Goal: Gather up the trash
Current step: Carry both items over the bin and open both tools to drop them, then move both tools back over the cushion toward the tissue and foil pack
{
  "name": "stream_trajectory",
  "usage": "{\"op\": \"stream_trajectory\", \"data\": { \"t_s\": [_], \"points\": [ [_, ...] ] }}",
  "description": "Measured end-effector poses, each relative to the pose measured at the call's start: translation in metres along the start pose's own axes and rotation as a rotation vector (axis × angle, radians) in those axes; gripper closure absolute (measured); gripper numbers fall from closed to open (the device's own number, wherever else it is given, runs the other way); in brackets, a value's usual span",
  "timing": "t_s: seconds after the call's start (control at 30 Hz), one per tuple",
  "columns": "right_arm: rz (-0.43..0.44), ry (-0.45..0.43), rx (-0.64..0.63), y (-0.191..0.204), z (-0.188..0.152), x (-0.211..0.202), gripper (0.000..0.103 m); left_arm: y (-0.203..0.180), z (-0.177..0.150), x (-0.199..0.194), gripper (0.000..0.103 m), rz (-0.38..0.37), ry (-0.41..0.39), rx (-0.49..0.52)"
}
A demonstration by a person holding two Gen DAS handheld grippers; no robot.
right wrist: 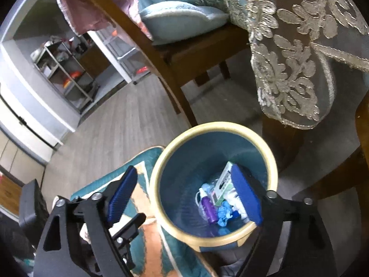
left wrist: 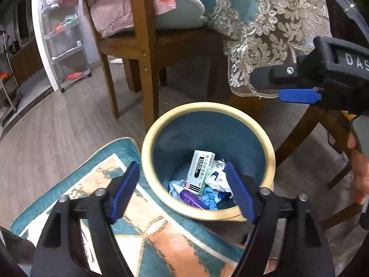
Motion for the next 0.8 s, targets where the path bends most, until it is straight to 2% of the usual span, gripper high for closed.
{"op": "stream_trajectory", "data": {
  "t_s": [0.03,0.1,0.33,0.53,0.8],
  "points": [
    [0.004,-0.001,0.0,0.0,0.001,0.002,0.013,0.002,0.0,-0.002,0.019,0.003,-0.002,-0.003],
    [0.014,-0.004,-0.003,0.007,0.003,0.001,0.012,0.009,0.0,-0.011,0.006,0.023,-0.016,-0.018],
    [0.029,-0.008,-0.03,0.031,0.004,0.003,0.01,0.039,-0.005,-0.036,0.006,0.055,-0.027,-0.052],
    [0.057,0.015,-0.023,0.058,0.0,0.013,0.009,0.079,-0.015,-0.058,0.006,0.103,-0.021,-0.097],
    [0.101,0.054,-0.074,0.119,-0.006,0.034,0.009,0.147,-0.037,-0.09,0.006,0.187,-0.019,-0.185]
  ]
}}
Point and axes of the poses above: each gripper's, at about its wrist camera, not at the fingertips, and x roughly the way its jaws point, y to its left, z to its top, the point moved 5 cm from there along x, roughly the way its jaws point, and after that the axes turned 7 degrees about -x, right-handed, at the moved point
